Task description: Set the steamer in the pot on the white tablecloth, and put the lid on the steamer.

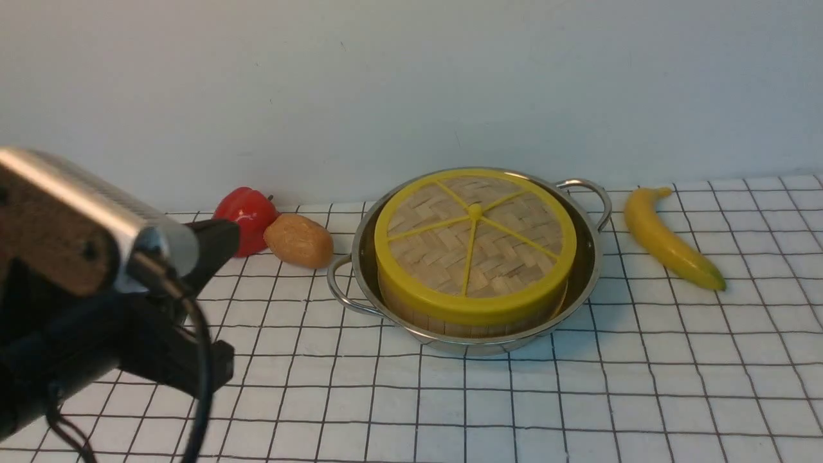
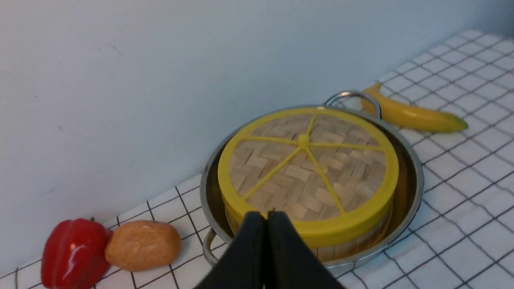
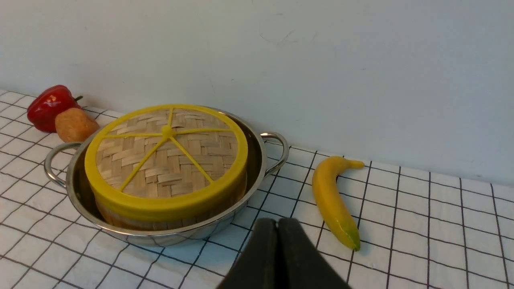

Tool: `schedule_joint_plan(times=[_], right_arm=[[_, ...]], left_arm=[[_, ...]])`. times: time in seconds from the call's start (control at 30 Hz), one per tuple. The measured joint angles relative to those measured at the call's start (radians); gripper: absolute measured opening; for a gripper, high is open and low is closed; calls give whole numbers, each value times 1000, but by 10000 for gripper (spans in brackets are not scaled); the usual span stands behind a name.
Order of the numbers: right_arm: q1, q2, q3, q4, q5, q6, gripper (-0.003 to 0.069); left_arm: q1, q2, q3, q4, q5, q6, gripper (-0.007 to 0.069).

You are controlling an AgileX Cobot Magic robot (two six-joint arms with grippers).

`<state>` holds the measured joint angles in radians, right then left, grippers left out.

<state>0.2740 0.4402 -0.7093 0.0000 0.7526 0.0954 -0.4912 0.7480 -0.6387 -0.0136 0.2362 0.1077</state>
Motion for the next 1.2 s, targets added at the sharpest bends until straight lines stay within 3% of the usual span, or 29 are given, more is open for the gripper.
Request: schedule_joint_plan(times=[0.47, 0.6, 0.67, 0.83, 0.93, 1.2], right_arm=[[0, 0, 0, 50, 3, 1, 8], [0, 0, 0, 50, 4, 1, 16], [0, 0, 0, 54, 4, 1, 22], [0, 0, 0, 82, 4, 1, 35], [0, 0, 0, 98, 5, 1, 41], [0, 0, 0, 110, 5, 1, 56]], left_arm=[[0, -92, 17, 0, 7, -34, -8], [15, -91, 33, 76, 24, 13, 1], [72, -115, 72, 104, 42, 12, 4], [329, -242, 266, 123, 47, -70, 12], [418, -352, 409, 126, -3, -101, 21], [467, -647, 636, 126, -107, -108, 33]])
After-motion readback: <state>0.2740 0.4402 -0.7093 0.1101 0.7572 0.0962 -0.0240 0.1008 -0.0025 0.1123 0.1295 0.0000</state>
